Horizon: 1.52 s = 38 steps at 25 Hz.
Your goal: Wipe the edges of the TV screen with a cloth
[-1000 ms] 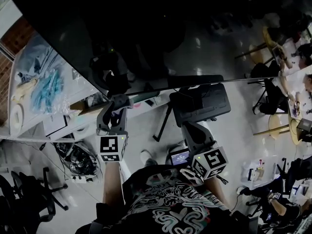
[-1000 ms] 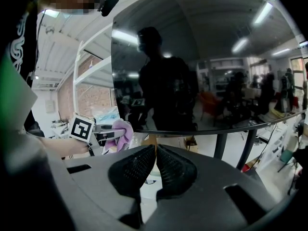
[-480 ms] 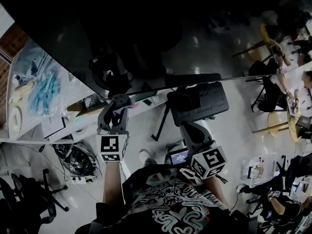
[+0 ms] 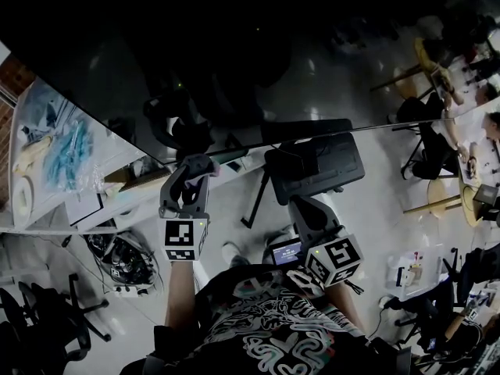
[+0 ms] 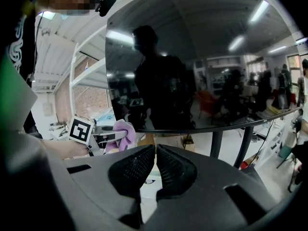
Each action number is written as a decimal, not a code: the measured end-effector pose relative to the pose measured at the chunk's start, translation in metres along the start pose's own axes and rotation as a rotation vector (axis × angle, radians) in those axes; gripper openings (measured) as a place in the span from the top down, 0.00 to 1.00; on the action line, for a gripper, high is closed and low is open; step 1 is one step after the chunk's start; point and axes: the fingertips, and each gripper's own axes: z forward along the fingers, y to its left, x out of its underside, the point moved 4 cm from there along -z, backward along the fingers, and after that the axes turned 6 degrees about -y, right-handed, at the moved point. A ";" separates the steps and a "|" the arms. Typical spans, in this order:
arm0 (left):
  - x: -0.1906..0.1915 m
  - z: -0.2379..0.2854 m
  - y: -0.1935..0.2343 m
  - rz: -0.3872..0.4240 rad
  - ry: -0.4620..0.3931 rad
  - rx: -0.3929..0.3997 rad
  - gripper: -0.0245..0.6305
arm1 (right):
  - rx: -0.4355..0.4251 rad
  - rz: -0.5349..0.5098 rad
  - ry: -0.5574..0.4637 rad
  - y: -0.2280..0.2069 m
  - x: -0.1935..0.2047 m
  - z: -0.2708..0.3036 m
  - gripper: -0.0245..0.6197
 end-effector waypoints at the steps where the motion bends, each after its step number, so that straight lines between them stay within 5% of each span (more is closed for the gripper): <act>1: -0.001 0.001 -0.001 -0.002 -0.001 0.003 0.73 | 0.001 0.001 0.000 -0.001 0.000 0.000 0.91; 38: -0.009 0.035 -0.045 -0.020 0.002 0.086 0.73 | 0.072 0.020 -0.019 -0.039 -0.002 -0.016 0.91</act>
